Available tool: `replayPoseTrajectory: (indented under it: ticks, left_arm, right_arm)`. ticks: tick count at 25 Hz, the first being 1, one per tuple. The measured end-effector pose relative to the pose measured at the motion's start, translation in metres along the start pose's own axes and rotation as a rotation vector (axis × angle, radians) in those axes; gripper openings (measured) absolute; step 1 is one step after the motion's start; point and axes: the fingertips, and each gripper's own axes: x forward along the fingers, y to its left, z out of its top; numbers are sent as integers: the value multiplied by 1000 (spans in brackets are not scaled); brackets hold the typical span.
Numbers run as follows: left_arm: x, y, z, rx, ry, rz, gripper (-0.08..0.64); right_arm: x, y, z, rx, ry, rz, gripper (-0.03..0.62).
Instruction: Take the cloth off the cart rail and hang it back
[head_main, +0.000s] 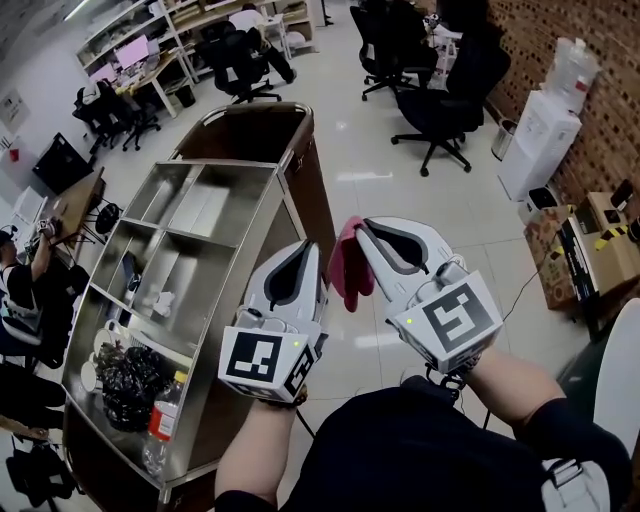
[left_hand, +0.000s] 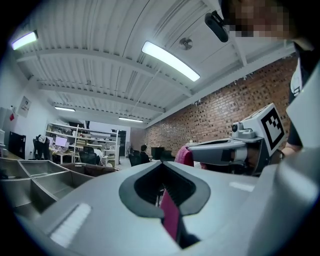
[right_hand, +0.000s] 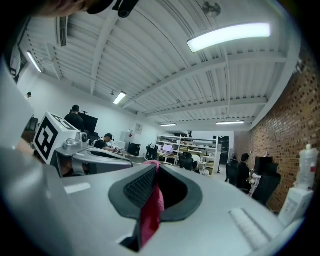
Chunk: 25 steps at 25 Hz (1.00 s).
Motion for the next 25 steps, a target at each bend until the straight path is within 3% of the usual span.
replayPoseTrajectory:
  ticks: [11,25]
  left_arm:
    - [84,27,-38,14,26,32,2]
    - [249,30,-63,26,43,151,2]
  right_arm:
    - [47,-80,-25,18,-10,35,15]
    - [85,-248,-31,38,-22,143,15]
